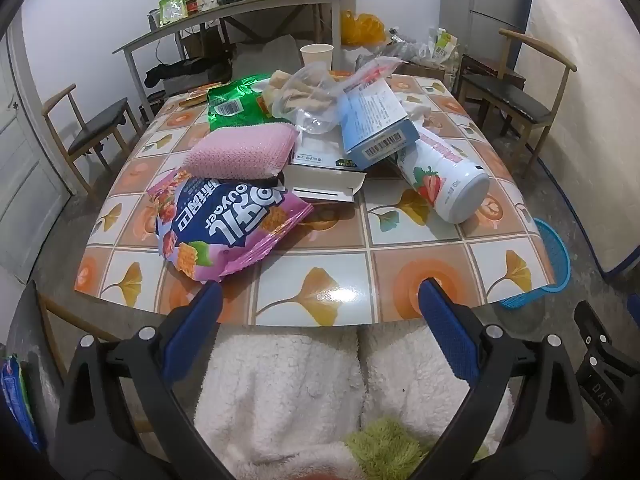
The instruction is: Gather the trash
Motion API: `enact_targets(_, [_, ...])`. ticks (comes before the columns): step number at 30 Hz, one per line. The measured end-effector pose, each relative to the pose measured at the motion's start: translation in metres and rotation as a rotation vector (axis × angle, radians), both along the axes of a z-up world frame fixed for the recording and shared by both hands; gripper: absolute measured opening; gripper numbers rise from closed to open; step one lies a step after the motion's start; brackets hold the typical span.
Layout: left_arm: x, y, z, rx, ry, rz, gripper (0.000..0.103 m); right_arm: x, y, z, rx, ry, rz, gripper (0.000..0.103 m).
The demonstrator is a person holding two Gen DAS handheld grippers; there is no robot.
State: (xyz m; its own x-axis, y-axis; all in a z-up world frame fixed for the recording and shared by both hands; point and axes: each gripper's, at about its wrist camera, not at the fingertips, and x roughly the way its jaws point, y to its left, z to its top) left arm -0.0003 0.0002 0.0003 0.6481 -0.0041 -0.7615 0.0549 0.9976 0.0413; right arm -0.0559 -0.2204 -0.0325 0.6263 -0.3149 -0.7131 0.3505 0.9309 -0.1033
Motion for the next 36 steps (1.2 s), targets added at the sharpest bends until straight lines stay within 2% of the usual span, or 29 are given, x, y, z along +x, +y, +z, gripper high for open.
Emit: enact_targets(36, [0.0011,0.0028,-0.0025,0.006,0.003,0.001,0.094,0.0016,0.0014,-0.0011,0.004,0.0,0.001,0.097])
